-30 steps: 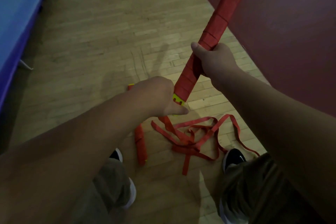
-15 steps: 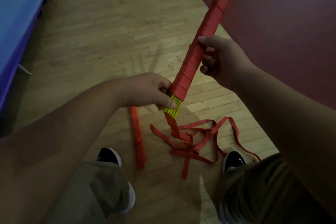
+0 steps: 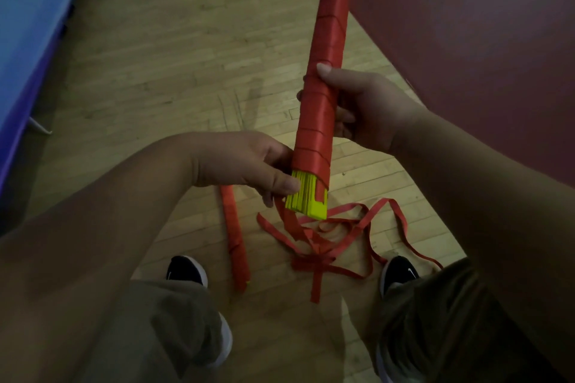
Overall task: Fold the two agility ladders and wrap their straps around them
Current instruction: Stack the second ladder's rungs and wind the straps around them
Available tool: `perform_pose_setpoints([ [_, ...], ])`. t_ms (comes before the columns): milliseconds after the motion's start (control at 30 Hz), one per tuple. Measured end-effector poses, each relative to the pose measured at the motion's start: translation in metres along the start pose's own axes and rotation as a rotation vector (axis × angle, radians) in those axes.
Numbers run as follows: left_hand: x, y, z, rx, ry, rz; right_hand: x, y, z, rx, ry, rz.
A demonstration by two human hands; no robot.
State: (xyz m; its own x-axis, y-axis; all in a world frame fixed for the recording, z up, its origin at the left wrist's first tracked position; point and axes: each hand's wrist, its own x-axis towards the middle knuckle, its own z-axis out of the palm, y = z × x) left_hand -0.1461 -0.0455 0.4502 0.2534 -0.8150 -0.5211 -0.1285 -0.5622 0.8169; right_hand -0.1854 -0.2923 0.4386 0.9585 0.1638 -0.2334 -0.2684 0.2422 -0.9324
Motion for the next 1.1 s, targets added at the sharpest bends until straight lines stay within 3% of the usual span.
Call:
perform_pose_setpoints([
  [100,0.001,0.005,0.003,0.154,0.035,-0.095,0.0,0.001,0.007,-0.025,0.143,0.013],
  [233,0.007,0.004,0.006,0.251,0.108,-0.143,0.003,0.004,0.009,-0.064,0.214,0.0],
  [667,0.0,0.011,0.013,0.191,0.115,-0.241,0.011,0.01,0.014,-0.109,0.361,-0.042],
  [867,0.016,0.019,0.035,0.363,0.355,-0.37,0.015,0.015,0.014,-0.168,0.427,-0.057],
  [1100,0.025,0.017,0.041,0.25,0.487,-0.405,0.015,0.018,0.013,-0.16,0.471,-0.042],
])
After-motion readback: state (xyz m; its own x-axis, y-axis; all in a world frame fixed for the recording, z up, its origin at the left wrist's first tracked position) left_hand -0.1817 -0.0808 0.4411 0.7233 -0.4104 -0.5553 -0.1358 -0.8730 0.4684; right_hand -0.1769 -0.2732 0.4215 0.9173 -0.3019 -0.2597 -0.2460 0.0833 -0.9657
